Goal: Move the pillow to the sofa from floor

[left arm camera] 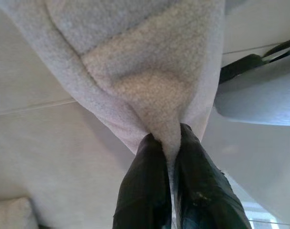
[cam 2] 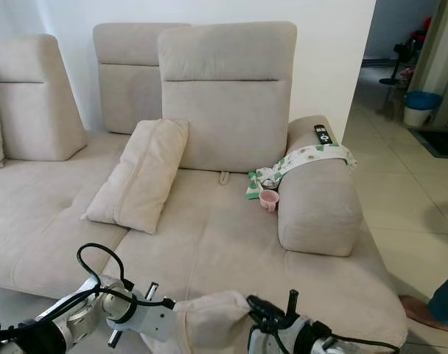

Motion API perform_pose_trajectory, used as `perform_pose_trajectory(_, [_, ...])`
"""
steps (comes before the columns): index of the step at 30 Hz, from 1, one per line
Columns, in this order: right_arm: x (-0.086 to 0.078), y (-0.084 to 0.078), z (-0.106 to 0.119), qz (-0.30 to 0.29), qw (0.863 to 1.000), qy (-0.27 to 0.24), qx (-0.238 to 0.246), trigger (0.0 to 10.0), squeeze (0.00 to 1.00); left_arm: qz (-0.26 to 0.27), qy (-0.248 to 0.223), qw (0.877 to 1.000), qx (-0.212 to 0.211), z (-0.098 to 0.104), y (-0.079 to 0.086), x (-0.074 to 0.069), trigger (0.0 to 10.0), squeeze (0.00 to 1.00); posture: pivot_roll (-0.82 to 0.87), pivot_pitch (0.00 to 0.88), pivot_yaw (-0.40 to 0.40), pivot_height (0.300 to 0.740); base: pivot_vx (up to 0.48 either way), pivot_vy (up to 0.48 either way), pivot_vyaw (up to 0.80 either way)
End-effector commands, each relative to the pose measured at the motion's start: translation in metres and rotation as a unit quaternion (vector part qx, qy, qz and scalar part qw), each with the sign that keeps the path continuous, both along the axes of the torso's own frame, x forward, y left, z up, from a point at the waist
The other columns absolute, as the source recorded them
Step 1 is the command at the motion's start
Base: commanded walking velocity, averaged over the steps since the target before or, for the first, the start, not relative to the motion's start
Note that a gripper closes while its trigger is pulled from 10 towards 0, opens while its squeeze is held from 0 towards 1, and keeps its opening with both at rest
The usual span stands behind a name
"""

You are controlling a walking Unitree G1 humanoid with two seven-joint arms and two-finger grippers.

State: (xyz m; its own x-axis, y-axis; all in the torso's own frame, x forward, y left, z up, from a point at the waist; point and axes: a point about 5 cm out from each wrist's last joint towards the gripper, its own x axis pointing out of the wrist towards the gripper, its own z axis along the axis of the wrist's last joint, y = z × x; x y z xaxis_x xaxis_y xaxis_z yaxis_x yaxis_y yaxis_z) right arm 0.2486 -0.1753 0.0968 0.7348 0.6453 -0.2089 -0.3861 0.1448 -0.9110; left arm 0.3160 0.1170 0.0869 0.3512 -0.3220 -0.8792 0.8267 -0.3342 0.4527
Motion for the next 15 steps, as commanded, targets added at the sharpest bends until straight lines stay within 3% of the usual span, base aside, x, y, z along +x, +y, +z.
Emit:
perform_pose_trajectory(1, [0.0049, 0.0059, 0.0139, 0.000, 0.999, -0.034, 0.035, 10.0, 0.00, 0.013, -0.022, 1.000, 0.000, 0.0072, 0.0032, 0.0065, 10.0, 0.00, 0.12, 0.000, 0.056, 0.565, 0.000, 0.000, 0.00])
perform_pose_trajectory(15, [0.0110, 0.0109, 0.0238, -0.010, 0.995, -0.058, 0.076, 10.0, 0.00, 0.017, -0.034, 0.999, 0.015, 0.0114, 0.0068, 0.0105, 10.0, 0.00, 0.13, 0.000, 0.051, 0.565, 0.000, 0.000, 0.00])
